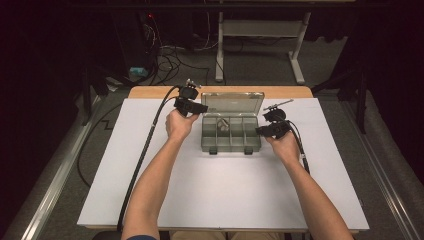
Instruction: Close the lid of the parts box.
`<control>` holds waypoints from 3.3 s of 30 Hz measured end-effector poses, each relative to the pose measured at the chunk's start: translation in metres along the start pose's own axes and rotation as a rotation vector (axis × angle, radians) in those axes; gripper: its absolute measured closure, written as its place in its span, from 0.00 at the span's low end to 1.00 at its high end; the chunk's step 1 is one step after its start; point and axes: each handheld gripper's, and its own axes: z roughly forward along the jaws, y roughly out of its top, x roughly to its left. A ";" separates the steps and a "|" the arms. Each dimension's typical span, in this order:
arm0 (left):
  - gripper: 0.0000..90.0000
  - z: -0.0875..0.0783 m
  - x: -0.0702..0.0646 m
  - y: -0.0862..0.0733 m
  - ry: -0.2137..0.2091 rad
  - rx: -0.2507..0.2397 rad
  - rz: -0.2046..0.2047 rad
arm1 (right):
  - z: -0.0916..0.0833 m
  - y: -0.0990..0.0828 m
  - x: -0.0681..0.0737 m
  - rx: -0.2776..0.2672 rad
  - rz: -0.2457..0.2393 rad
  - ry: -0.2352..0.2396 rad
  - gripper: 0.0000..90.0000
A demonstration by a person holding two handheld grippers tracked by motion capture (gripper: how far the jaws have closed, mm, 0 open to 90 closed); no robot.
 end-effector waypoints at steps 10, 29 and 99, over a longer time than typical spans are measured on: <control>0.80 -0.007 -0.001 -0.007 -0.019 -0.016 -0.022 | 0.000 0.000 0.002 -0.002 -0.005 -0.013 0.85; 0.80 -0.011 -0.006 -0.015 -0.007 -0.029 -0.013 | -0.010 0.000 0.000 -0.057 -0.038 0.010 0.77; 0.87 -0.031 0.000 -0.068 -0.074 0.011 -0.032 | -0.040 -0.009 -0.001 -0.156 -0.062 0.124 0.99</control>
